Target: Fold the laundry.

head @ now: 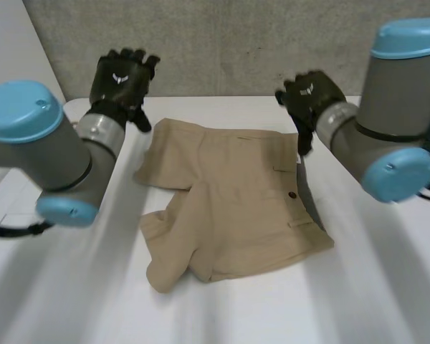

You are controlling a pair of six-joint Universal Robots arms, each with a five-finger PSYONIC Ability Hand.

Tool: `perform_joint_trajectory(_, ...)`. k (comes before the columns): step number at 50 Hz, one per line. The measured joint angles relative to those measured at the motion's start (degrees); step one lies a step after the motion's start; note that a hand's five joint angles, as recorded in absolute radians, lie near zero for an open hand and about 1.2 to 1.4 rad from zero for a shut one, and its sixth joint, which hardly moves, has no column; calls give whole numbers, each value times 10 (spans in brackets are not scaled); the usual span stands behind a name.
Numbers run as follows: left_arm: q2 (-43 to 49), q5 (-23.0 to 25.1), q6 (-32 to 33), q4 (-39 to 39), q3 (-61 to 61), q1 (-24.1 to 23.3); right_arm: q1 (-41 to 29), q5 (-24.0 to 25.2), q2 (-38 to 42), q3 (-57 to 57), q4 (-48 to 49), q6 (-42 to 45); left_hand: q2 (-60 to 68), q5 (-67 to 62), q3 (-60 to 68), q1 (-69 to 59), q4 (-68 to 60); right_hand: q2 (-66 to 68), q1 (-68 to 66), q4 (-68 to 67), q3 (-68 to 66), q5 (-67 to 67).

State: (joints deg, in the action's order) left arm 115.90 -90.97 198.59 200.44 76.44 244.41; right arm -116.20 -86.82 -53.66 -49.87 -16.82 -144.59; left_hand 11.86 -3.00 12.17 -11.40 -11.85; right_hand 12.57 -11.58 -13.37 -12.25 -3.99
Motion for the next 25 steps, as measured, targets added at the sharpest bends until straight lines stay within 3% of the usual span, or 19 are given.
perform_joint_trajectory(7, -110, -27, -42, -136, 123, -35, 49, 97, -92, -209, -22, 5, 25, -9, 21, -25, -21, 0, 0, 0, 0, 0)
perform_joint_trajectory(9, -139, -28, -86, -189, 159, -47, 73, 142, -117, -281, -17, 13, 56, -47, 52, -67, -58, 3, -1, -1, -3, 0)
perform_joint_trajectory(10, -139, -28, -86, -189, 159, -47, 73, 142, -117, -281, -17, 13, 56, -47, 52, -67, -58, 3, -1, -1, -3, 0)
perform_joint_trajectory(14, -170, -23, -199, -268, 220, -65, 116, 216, -144, -398, 22, 29, 77, -69, 72, -81, -78, 20, -2, -3, -24, -5)
perform_joint_trajectory(19, -170, -19, -276, -292, 256, -70, 143, 256, -148, -481, 103, 42, 79, -70, 73, -81, -80, 48, -29, -39, -51, -35)
perform_joint_trajectory(25, -147, -19, -298, -289, 266, -72, 150, 263, -138, -522, 181, 49, 90, -81, 86, -89, -91, 59, -45, -55, -67, -46)
